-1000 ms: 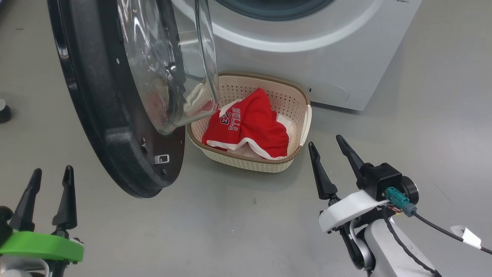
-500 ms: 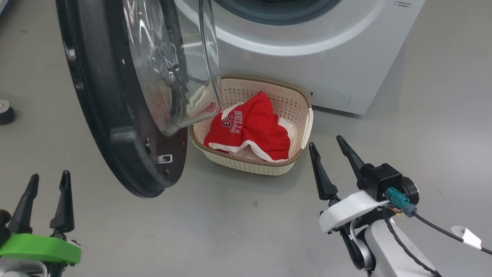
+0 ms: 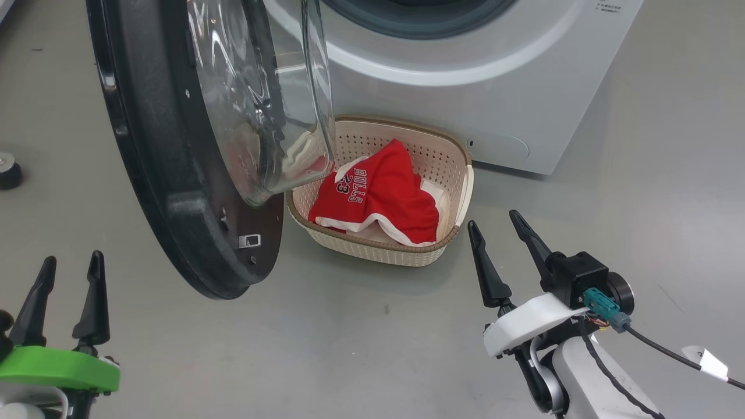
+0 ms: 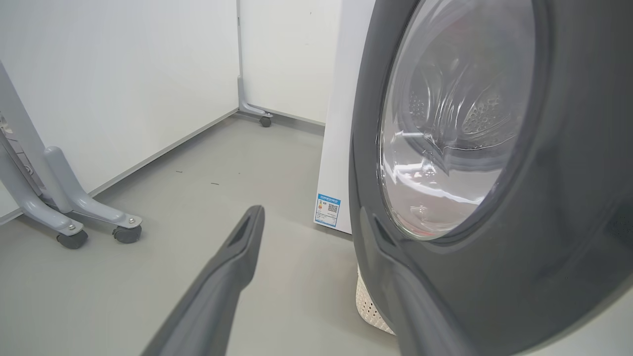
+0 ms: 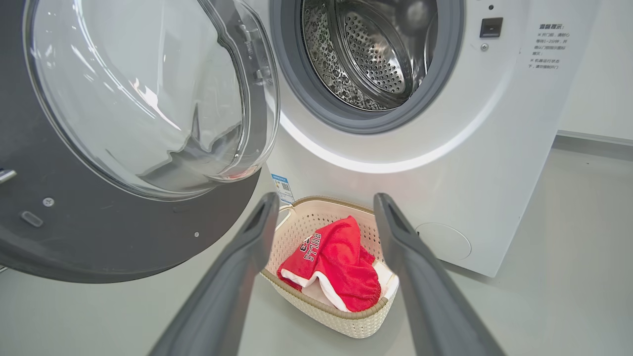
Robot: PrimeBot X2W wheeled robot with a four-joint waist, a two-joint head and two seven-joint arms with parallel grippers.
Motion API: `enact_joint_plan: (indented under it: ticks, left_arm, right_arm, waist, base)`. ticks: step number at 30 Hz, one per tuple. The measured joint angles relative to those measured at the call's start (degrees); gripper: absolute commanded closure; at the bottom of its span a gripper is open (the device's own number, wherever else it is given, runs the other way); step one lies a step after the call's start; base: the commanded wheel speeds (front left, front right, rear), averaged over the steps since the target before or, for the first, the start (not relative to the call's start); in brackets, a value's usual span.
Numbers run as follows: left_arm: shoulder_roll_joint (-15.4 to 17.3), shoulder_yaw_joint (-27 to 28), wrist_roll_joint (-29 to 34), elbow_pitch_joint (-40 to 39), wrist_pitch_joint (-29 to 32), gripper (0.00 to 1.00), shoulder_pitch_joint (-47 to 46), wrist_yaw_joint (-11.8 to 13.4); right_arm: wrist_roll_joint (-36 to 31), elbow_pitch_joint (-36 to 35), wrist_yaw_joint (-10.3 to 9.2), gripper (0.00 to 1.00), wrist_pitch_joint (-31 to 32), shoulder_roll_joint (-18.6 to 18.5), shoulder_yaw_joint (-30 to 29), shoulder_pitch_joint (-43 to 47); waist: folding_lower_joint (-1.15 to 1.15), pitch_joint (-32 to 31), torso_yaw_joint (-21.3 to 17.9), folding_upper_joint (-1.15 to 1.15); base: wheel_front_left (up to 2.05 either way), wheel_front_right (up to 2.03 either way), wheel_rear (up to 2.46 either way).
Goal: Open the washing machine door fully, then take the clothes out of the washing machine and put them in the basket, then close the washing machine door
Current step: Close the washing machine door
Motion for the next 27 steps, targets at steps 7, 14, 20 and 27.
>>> enact_joint_plan:
  ticks: [7, 14, 20, 27]
  left_arm:
    - [0.0, 0.1, 0.0, -0.3, 0.0, 0.00, -0.7, 0.0]
    - [0.1, 0.3, 0.1, -0.3, 0.0, 0.00, -0.9, 0.0]
    - [0.2, -0.1, 0.1, -0.3, 0.0, 1.00, -1.0, 0.0]
    - [0.3, -0.7, 0.1, -0.3, 0.0, 1.00, -1.0, 0.0]
  right_arm:
    - [0.3, -0.1, -0.12, 0.00, 0.0, 0.0, 0.0, 0.0]
    - [0.3, -0.1, -0.12, 0.00, 0.0, 0.0, 0.0, 0.0]
    - [0.3, -0.1, -0.12, 0.00, 0.0, 0.0, 0.0, 0.0]
    - [0.3, 0.0, -0.11, 0.00, 0.0, 0.0, 0.1, 0.2]
  waist:
    - [0.00, 0.1, 0.0, 0.00]
    - [0.00, 0.1, 0.0, 0.00]
    - [0.00, 0.1, 0.0, 0.00]
    - [0.00, -0.2, 0.1, 0.00]
  base:
    - [0.00, 0.00, 0.00]
    - [0.00, 0.00, 0.00]
    - [0.00, 0.00, 0.00]
    - [0.00, 0.00, 0.00]
